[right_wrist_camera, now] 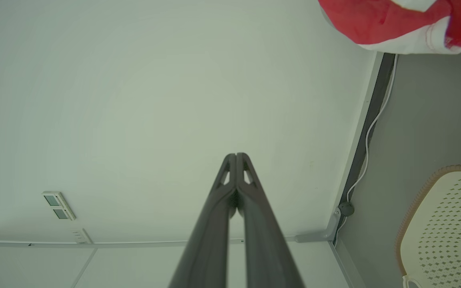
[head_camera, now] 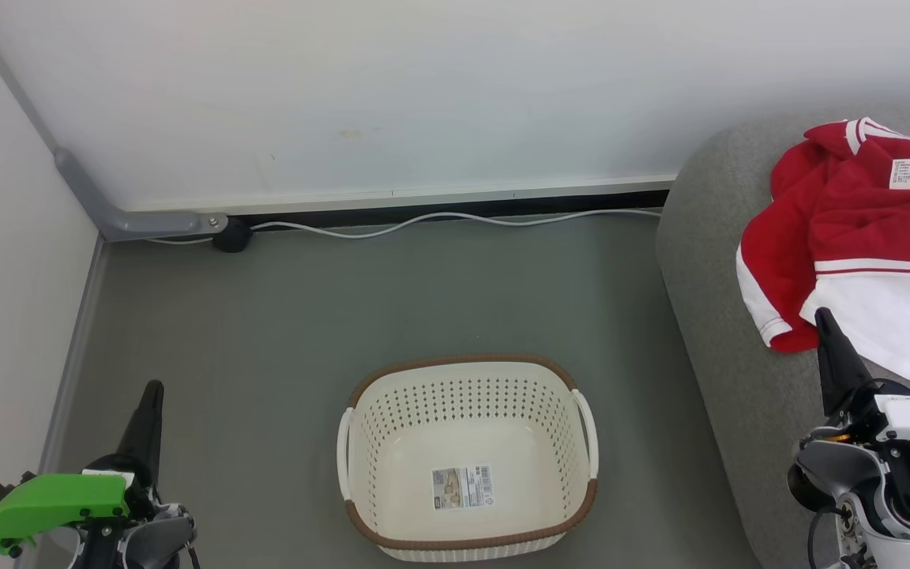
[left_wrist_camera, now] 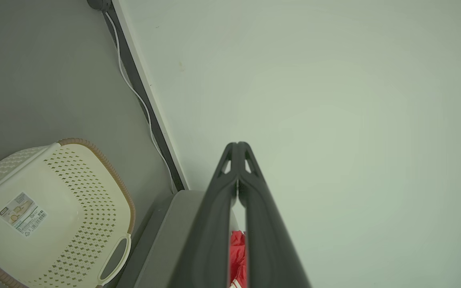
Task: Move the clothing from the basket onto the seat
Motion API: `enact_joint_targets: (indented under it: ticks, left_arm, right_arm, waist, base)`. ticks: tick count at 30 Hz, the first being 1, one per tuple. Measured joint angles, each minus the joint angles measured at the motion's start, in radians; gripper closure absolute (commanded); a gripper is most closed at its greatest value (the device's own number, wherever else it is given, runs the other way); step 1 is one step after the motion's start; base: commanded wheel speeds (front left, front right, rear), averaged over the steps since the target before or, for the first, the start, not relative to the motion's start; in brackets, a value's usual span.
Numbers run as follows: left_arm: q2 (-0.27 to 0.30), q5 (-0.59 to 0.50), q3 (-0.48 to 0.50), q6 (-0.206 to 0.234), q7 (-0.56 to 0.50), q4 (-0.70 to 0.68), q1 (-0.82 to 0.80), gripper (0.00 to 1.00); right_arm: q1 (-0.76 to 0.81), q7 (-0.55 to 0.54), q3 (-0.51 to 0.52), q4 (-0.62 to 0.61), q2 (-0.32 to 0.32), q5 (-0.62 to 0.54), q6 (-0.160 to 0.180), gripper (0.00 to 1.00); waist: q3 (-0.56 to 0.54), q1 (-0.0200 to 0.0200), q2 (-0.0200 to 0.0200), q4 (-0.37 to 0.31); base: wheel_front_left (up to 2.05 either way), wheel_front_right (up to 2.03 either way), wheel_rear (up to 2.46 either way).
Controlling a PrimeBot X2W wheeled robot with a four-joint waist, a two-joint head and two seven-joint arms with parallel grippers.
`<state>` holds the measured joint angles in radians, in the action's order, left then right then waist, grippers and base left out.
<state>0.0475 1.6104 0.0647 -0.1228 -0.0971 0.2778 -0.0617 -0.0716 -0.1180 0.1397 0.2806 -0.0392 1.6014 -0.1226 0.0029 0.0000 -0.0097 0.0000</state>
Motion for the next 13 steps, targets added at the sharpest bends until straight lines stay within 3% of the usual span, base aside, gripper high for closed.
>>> enact_joint_targets:
  ticks: [13]
  left_arm:
    - [0.0,0.0,0.0,0.0,0.0,0.0,0.0,1.0]
  right_arm:
    - [0.0,0.0,0.0,0.0,0.0,0.0,0.0,1.0]
  waist:
    - [0.0,0.0,0.0,0.0]
  base:
    - [0.0,0.0,0.0]
